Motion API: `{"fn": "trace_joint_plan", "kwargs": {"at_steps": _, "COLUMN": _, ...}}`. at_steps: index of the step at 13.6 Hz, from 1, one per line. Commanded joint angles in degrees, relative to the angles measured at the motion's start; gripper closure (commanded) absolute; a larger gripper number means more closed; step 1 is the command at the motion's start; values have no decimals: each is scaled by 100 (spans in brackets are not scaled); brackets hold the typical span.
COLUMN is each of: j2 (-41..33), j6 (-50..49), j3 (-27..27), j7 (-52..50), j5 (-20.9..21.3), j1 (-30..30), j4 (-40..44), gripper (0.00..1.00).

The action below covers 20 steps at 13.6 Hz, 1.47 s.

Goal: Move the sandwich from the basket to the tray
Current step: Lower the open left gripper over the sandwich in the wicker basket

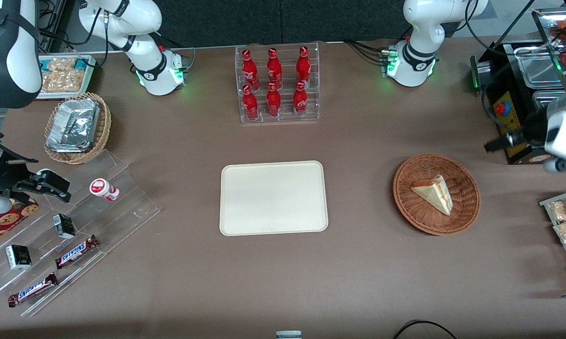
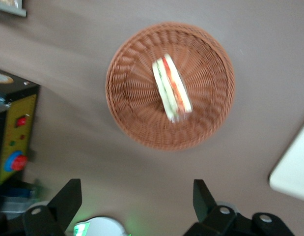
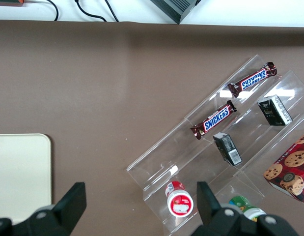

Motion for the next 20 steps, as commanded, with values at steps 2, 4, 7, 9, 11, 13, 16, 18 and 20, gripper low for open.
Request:
{"fn": "trace_joint_plan", "kwargs": {"at_steps": 2, "j2": -4, "j6": 1634, "j3": -16, "j7": -1574, "j5": -113, "j1": 9, "j4": -1213, "gripper": 0}}
{"fn": "trace_joint_plan", "kwargs": {"at_steps": 4, "j2": 162, "j6": 2444, "j3": -16, "j7": -2145, "j5": -140, "j1": 0, "j4": -1706, "gripper": 0}}
{"fn": "trace_joint_plan", "kwargs": {"at_steps": 7, "j2": 636, "j6": 3298, "j3": -51, "j7": -3121, "j5": -131, "j1": -105, "j4": -2041, "gripper": 0}}
{"fn": "trace_joint_plan", "kwargs": {"at_steps": 9, "j2": 908, "j6": 3755, "j3": -51, "j7": -3439, "j5": -131, "j1": -193, "j4": -2182, "gripper": 0}}
{"fn": "trace_joint_plan", "kwargs": {"at_steps": 11, "j2": 1251, "j6": 4037, "j3": -51, "j7": -3729, "j5": -131, "j1": -420, "j4": -2139, "gripper": 0}}
{"fn": "trace_joint_plan", "kwargs": {"at_steps": 13, "j2": 1489, "j6": 4284, "j3": -51, "j7": -3923, "j5": -122, "j1": -526, "j4": -2139, "gripper": 0}}
{"fn": "trace_joint_plan", "kwargs": {"at_steps": 16, "j2": 1701, "j6": 4424, "j3": -42, "j7": -3924, "j5": -43, "j1": -597, "j4": -2191, "gripper": 1}}
{"fn": "trace_joint_plan", "kwargs": {"at_steps": 18, "j2": 1727, "j6": 4425, "j3": -42, "j7": -3959, "j5": -52, "j1": -597, "j4": -2174, "gripper": 85}}
{"fn": "trace_joint_plan", "kwargs": {"at_steps": 20, "j2": 1666, "j6": 4346, "j3": -34, "j7": -4309, "j5": -43, "j1": -597, "j4": -2052, "gripper": 100}}
